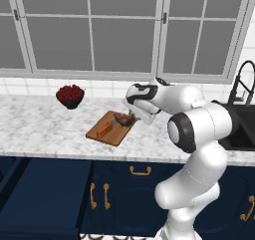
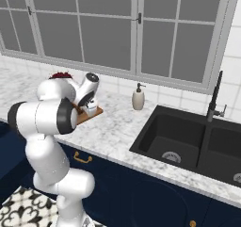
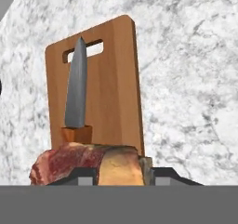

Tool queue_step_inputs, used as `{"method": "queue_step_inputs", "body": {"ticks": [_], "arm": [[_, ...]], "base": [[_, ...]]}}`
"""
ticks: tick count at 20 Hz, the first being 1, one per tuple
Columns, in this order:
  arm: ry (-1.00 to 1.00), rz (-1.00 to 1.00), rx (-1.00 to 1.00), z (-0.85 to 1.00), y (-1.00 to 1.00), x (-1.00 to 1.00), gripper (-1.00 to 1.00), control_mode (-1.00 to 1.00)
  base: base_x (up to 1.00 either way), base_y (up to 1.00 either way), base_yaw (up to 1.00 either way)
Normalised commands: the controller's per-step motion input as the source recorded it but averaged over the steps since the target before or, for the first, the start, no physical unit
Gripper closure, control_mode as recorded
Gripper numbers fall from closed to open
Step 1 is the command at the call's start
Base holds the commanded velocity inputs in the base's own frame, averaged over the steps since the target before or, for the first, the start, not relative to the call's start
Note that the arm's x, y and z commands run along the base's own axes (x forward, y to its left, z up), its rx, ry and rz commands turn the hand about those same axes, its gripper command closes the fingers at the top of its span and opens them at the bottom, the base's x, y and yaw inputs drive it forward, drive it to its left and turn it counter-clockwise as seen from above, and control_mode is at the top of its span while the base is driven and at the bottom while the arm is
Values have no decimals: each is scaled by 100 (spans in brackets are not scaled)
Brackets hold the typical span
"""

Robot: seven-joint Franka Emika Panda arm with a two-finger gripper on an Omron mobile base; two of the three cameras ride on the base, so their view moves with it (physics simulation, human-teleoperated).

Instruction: Pick up the knife from the drawer and place it on the cutting board. Then place the meat from the plate to the cutting board.

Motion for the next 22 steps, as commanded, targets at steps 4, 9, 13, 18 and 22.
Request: {"method": "queue_step_inputs", "body": {"ticks": [4, 9, 13, 18, 22], "arm": [[14, -4, -1, -22, 0, 49, 100, -100], [11, -9, 0, -14, 0, 60, 100, -100], [13, -4, 0, -21, 13, 51, 100, -100], [17, 0, -1, -40, 26, 16, 100, -100], [16, 0, -1, -37, 28, 14, -100, -100]], "base": [[0, 0, 0], [0, 0, 0], [0, 0, 0], [0, 0, 0], [0, 0, 0]]}}
